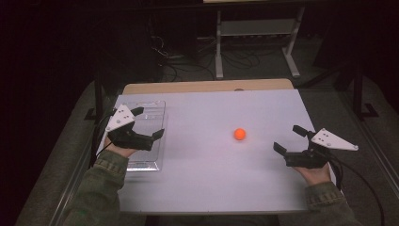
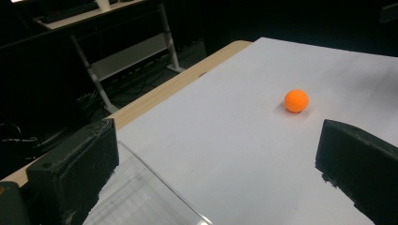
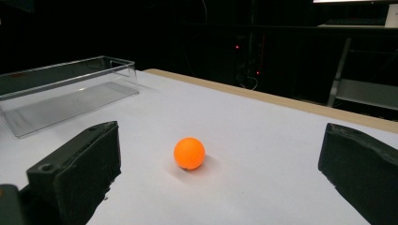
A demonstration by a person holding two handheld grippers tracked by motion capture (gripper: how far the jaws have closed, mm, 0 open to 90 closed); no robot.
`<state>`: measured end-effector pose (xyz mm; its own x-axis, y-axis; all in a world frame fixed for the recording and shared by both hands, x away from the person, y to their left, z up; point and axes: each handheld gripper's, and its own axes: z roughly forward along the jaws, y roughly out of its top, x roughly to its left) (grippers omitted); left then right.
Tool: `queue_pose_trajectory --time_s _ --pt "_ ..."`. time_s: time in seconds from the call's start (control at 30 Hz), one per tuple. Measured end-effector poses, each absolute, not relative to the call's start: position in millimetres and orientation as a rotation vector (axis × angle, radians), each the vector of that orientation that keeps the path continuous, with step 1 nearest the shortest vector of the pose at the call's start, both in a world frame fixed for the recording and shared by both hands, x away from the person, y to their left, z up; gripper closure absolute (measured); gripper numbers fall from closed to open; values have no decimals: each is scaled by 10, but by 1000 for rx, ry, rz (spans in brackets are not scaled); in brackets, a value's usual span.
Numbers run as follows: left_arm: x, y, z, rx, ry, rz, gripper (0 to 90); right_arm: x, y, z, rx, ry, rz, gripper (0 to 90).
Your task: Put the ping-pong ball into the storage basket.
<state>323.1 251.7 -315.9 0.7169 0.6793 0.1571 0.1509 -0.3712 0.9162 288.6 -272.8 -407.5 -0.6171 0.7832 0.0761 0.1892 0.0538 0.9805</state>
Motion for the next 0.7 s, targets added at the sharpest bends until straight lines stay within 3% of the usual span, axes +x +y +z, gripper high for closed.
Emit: queue_pose_trajectory --time_s 0.7 --pt "3398 2320 -3040 1957 602 624 0 2885 -2732 -4072 968 1850 1603 0"
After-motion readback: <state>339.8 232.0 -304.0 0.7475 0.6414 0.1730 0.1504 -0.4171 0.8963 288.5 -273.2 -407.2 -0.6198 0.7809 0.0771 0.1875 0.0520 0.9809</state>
